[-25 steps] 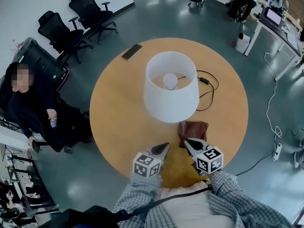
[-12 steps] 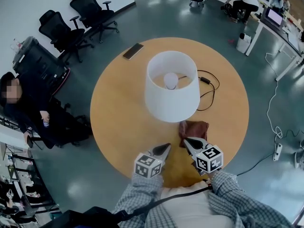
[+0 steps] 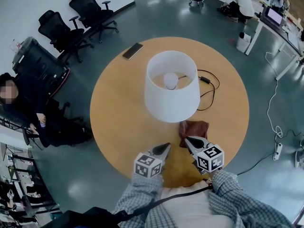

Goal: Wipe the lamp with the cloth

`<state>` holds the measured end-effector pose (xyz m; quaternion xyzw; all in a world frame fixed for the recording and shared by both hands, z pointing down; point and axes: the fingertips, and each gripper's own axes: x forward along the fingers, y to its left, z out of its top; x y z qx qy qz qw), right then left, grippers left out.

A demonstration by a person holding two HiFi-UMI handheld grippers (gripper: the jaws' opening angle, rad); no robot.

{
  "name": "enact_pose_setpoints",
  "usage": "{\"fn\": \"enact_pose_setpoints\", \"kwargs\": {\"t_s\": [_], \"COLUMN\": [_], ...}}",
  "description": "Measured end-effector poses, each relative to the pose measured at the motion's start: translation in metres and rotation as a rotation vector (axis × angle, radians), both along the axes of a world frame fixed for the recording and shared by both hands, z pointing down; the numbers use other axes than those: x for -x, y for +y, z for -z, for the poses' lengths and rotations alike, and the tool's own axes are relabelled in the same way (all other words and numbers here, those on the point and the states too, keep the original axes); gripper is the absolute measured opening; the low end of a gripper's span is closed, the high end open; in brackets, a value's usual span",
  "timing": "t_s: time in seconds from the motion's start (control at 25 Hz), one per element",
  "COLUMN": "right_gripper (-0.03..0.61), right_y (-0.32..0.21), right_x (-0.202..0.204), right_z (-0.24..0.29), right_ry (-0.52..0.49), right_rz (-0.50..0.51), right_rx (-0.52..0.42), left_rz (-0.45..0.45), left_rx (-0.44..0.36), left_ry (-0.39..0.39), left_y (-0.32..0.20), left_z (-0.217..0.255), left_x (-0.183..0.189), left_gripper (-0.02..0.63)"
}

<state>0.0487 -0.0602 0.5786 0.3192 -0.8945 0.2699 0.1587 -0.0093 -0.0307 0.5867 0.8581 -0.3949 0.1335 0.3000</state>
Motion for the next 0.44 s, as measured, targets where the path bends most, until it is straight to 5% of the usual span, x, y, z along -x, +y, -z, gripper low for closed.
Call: {"fn": "enact_pose_setpoints", "kwargs": {"t_s": [0.44], "right_gripper": [0.003], "right_y": [-0.0020], "right_x": [0.0031], "right_z": [-0.0020], "right_ry": [0.002], "right_rz": [0.010], "right_rx": [0.007], "left_rz": [0.003], "left_rx": [0.007], "left_ry": [-0.002], "left_y": [-0.0021], "left_z": [-0.0021], "left_x": [0.0015], "left_gripper": [0.000]}}
